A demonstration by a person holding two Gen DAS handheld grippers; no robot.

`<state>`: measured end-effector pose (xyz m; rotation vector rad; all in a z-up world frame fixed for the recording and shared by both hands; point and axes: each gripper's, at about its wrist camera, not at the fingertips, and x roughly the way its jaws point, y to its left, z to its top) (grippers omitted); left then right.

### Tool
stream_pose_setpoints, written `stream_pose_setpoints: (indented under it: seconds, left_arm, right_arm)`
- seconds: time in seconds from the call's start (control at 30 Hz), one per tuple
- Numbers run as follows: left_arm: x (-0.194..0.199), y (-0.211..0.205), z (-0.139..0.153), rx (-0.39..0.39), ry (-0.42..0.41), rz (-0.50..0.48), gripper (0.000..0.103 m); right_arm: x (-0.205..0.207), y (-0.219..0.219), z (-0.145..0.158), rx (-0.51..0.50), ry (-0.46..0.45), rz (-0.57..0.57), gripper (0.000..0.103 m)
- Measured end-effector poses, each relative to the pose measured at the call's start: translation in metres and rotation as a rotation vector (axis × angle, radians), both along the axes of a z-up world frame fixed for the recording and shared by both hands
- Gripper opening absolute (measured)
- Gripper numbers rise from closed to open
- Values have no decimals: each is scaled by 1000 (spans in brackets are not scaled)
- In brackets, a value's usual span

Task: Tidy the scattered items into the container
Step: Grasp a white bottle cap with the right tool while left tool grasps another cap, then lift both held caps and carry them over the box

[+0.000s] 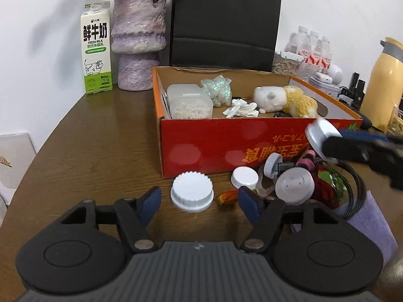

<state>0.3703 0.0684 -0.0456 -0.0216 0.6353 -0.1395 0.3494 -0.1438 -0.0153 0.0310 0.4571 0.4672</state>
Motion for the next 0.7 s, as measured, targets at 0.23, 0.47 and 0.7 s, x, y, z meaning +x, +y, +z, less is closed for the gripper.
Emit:
stream_pose_setpoints:
  seconds: [0.23, 0.47, 0.7]
  left_arm:
    - [5, 9, 0, -55, 37, 52, 39]
    - [-62, 0, 27, -96, -31, 94, 39]
    - [-140, -21, 48, -106, -60, 88, 40]
  right_arm:
    - [-9, -17, -10, 9, 27, -20, 34]
    - [-46, -34, -10, 9, 9, -45, 34]
    - [-102, -59, -15, -15, 49, -64, 34]
